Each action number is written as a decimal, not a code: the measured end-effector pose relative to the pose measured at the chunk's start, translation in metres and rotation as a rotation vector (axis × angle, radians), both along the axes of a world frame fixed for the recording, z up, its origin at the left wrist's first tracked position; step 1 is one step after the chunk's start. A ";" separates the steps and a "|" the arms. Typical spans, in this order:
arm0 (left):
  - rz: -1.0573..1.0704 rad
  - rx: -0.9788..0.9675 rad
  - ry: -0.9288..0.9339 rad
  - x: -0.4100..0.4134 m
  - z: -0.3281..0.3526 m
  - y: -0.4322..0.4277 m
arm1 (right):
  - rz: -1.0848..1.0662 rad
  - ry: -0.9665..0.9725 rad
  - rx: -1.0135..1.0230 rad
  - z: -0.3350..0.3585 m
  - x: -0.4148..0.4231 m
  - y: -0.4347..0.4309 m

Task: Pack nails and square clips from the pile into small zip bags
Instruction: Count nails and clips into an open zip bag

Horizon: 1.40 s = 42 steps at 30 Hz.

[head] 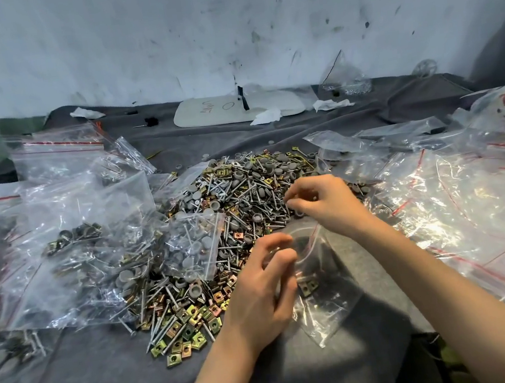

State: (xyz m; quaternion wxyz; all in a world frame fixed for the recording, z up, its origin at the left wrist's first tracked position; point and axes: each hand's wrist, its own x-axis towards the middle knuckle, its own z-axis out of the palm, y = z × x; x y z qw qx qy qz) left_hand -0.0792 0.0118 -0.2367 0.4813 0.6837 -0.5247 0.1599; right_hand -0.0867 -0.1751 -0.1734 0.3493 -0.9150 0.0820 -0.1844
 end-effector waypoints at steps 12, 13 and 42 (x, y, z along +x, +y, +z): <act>0.015 -0.011 0.017 0.000 0.001 -0.001 | 0.013 0.163 -0.076 -0.028 0.018 0.000; 0.014 -0.014 0.017 0.000 0.001 -0.001 | 0.008 0.112 0.065 -0.020 0.011 0.000; 0.037 -0.042 0.050 0.001 0.000 -0.001 | -0.088 0.245 -0.109 -0.032 0.018 0.000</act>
